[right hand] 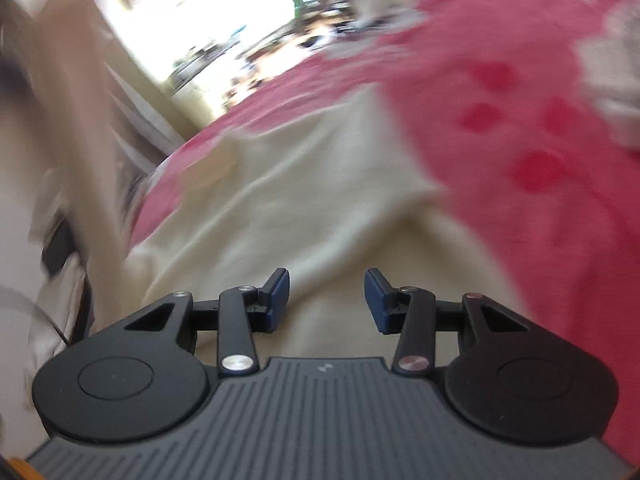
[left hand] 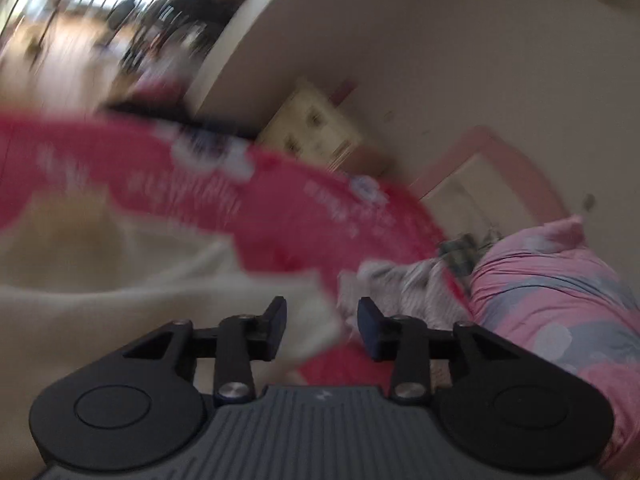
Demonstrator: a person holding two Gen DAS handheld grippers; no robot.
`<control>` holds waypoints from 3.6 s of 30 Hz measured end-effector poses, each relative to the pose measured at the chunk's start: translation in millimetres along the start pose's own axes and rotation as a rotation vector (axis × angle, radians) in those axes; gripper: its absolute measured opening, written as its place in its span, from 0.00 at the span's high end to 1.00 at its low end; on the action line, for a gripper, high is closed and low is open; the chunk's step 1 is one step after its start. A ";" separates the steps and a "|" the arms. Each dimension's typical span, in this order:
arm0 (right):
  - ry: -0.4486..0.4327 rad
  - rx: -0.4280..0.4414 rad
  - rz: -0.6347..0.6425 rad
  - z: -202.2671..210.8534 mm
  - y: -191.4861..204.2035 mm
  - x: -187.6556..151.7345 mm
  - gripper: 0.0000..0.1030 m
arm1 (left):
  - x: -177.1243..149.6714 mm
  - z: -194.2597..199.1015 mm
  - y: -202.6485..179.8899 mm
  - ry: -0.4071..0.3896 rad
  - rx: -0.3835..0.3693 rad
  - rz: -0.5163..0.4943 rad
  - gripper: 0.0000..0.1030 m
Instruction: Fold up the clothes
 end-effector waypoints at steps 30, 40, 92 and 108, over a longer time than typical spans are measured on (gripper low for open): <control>-0.090 -0.158 0.355 -24.8 0.4 43.1 0.95 | -114.8 79.1 207.3 0.009 0.828 -0.410 0.48; -0.187 -0.138 0.429 -15.2 31.9 76.9 0.98 | -116.8 69.5 216.2 -0.014 0.921 -0.403 0.74; 0.008 0.181 0.537 -107.6 94.0 50.5 0.91 | -145.6 54.8 201.6 -0.006 1.040 -0.673 0.81; -0.021 0.071 0.355 -102.1 58.1 58.0 0.81 | -35.4 91.5 192.0 -0.201 0.656 -0.317 0.61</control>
Point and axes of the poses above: each gripper's, at about its wrist camera, not at the fingertips, and z roughly against the way its jaws point, y to its left, x to its top, the point moved 9 cm from there along -z, roughly the way its jaws point, and after that the axes turned 6 degrees about x, right-handed, at the moved point
